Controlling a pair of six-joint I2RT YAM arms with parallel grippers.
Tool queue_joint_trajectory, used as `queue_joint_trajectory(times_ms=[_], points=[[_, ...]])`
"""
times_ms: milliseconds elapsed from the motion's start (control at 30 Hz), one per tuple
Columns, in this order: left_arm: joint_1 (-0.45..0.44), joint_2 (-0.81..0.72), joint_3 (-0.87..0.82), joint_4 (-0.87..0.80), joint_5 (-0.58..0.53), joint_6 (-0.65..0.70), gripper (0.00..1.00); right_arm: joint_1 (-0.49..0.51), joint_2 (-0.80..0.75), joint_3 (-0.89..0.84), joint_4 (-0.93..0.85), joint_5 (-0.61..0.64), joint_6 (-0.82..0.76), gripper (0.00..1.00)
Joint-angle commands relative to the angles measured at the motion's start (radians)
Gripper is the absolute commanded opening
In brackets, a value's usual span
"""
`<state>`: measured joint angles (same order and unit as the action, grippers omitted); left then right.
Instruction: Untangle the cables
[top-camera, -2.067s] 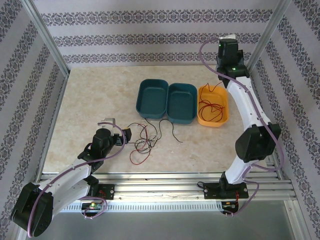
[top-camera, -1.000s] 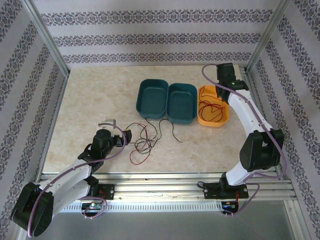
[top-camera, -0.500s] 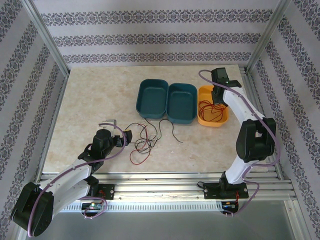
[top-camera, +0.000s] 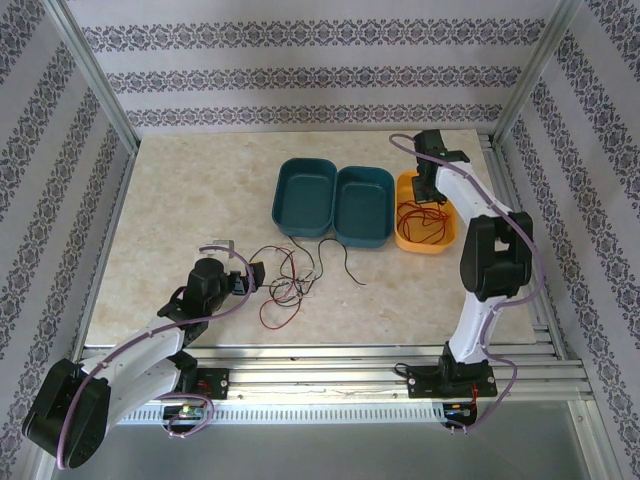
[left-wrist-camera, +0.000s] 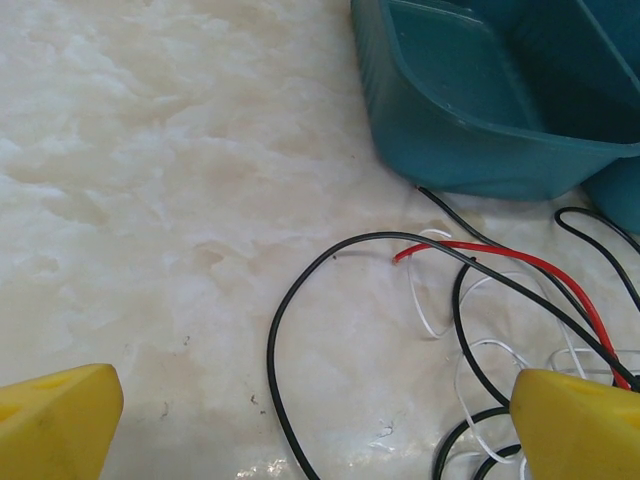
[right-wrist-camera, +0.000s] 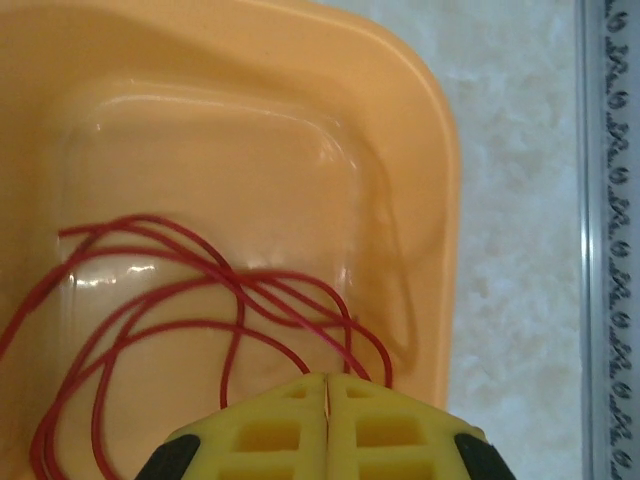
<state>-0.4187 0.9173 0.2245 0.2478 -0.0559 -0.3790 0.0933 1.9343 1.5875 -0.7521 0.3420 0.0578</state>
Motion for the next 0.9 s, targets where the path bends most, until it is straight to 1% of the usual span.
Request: queue_joint_trajectory(times_ms=[0,200,333,400,533,667,767,867], points=[[0.000,-0.001,-0.010,0.039,0.012,-0.004,0.99,-0.009,0.074,0.084,-0.013,-0.024,0.010,0.02],[0.000,-0.026,-0.016,0.022,0.006,-0.005,0.99,-0.009,0.182,0.192,-0.036,-0.044,-0.004,0.03],[0.001,-0.047,-0.019,0.012,0.001,-0.002,0.99,-0.009,0.216,0.232,-0.049,-0.045,-0.015,0.08],[0.001,-0.052,-0.019,0.008,0.001,-0.002,0.99,-0.009,0.214,0.237,-0.050,-0.044,-0.015,0.13],[0.000,-0.057,-0.017,0.002,0.001,-0.001,0.99,-0.009,0.165,0.224,-0.050,-0.058,-0.012,0.22],[0.000,-0.055,-0.019,0.004,0.000,-0.001,0.99,-0.009,0.077,0.187,-0.048,-0.070,0.009,0.33],[0.000,-0.055,-0.018,0.005,-0.002,0.002,0.99,-0.009,0.001,0.153,-0.047,-0.075,0.025,0.39],[0.001,-0.055,-0.017,0.005,-0.004,0.004,0.99,-0.009,-0.083,0.099,-0.037,-0.109,0.043,0.44]])
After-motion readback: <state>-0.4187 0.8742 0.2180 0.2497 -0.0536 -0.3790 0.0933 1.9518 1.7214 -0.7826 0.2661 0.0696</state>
